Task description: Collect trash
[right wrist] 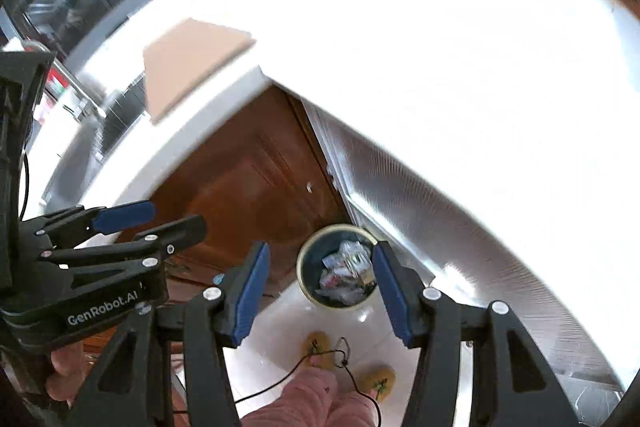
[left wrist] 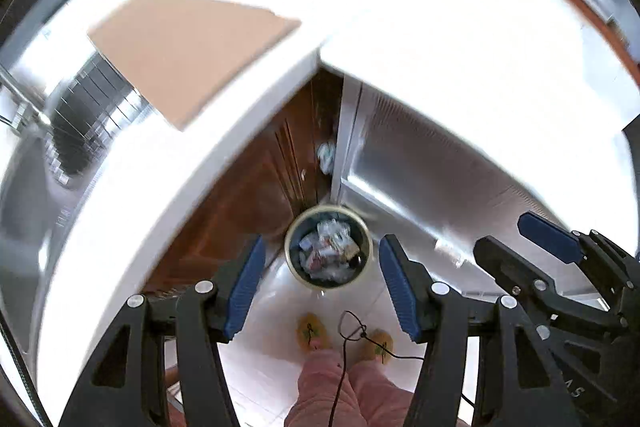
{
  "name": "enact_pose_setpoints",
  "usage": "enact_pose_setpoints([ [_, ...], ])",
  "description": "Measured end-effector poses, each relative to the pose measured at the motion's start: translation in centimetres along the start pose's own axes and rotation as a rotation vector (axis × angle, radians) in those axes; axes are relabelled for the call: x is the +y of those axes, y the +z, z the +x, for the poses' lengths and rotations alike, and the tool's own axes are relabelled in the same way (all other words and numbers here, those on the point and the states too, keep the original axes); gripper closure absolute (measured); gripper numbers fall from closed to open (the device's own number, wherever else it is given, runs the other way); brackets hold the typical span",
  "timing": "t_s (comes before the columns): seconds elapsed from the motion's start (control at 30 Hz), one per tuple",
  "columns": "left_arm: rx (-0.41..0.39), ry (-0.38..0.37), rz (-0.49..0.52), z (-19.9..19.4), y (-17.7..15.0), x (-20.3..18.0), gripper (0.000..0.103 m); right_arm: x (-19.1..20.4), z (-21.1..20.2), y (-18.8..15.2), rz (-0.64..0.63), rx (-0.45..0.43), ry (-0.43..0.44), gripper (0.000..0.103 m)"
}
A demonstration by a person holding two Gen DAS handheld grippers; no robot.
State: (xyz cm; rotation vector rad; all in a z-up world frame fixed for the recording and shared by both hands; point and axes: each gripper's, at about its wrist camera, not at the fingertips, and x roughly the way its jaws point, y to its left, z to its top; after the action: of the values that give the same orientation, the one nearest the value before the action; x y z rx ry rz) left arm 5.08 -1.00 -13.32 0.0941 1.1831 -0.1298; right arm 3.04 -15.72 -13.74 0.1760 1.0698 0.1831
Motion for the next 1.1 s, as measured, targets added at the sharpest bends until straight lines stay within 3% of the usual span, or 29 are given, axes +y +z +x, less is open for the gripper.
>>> enact_pose_setpoints([
  [0.17, -0.097, 0.014, 0.000, -5.7, 1.4, -0.1, 0.039, 0.7, -5.5, 1.9, 0.001, -0.072, 0.003, 0.049],
  [0.47, -0.219, 0.026, -0.026, -12.6, 3.7, -0.1, 0.037, 1.3, -13.8, 4.9, -0.006, -0.210, -0.007, 0.048],
  [0.6, -0.297, 0.015, -0.036, -16.0, 4.3, -0.4, 0.027, 2.1, -16.5, 6.0, -0.011, -0.272, -0.014, 0.048],
  [0.73, -0.364, 0.040, -0.031, -18.5, 4.4, -0.9, 0.026, 3.4, -18.9, 6.4, -0.024, -0.344, -0.040, 0.037],
  [0.9, -0.423, 0.079, -0.044, -20.2, 4.4, -1.0, 0.026, 4.4, -20.2, 6.4, -0.035, -0.404, -0.058, 0.036],
  [1.1, -0.453, 0.109, -0.026, -20.6, 4.1, -1.7, 0.026, 4.8, -20.0, 6.4, -0.024, -0.414, -0.056, 0.036],
])
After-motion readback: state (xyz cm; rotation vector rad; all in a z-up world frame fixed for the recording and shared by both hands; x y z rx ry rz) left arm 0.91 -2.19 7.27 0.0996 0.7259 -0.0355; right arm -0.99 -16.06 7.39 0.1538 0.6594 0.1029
